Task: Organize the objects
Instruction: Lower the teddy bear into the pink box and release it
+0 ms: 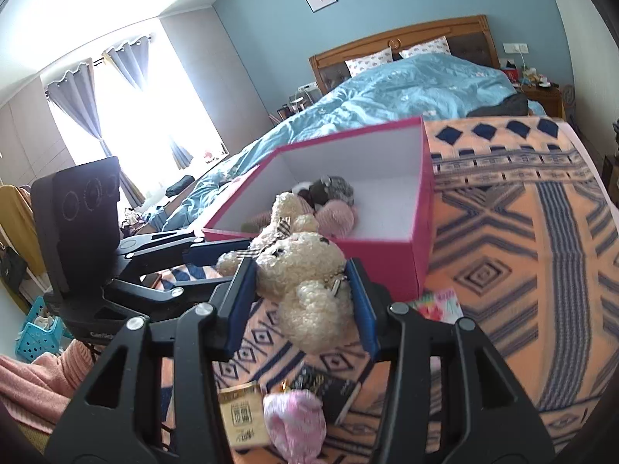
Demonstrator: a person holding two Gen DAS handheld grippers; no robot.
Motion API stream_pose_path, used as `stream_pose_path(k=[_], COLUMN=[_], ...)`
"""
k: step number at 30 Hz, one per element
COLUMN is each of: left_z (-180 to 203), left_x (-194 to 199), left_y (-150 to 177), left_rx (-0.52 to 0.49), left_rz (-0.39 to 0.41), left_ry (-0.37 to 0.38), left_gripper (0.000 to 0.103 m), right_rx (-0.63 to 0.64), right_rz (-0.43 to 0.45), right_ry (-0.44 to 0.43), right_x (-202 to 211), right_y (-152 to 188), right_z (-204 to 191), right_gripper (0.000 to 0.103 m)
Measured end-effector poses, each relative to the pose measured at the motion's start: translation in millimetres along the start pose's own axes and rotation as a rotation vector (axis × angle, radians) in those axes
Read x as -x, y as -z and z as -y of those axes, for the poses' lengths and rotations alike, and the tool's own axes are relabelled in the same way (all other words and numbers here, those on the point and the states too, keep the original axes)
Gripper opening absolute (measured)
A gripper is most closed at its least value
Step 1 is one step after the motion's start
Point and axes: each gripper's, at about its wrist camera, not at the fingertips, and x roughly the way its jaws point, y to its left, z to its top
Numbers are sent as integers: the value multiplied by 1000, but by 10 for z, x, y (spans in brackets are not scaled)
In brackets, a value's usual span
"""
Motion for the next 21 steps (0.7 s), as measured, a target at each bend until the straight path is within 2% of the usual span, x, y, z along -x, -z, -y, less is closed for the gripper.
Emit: stream_pose_path(k=[5, 12, 21], left_z=[-159, -387, -648], left_x=[31, -157, -415], left_y=[-159, -370, -444], left_rx=[1, 28, 67], left_rz=[15, 3, -29], left_ry=[-29, -39, -36], left_gripper=[42, 42, 42], right_rx=[4, -12, -19], right_rz=[14, 13, -2], right_ry=[-13, -8, 26], right_x=[-99, -292, -547], right_y=[-195, -444, -626], right_z=[29, 137, 267], right_gripper=[49, 49, 50])
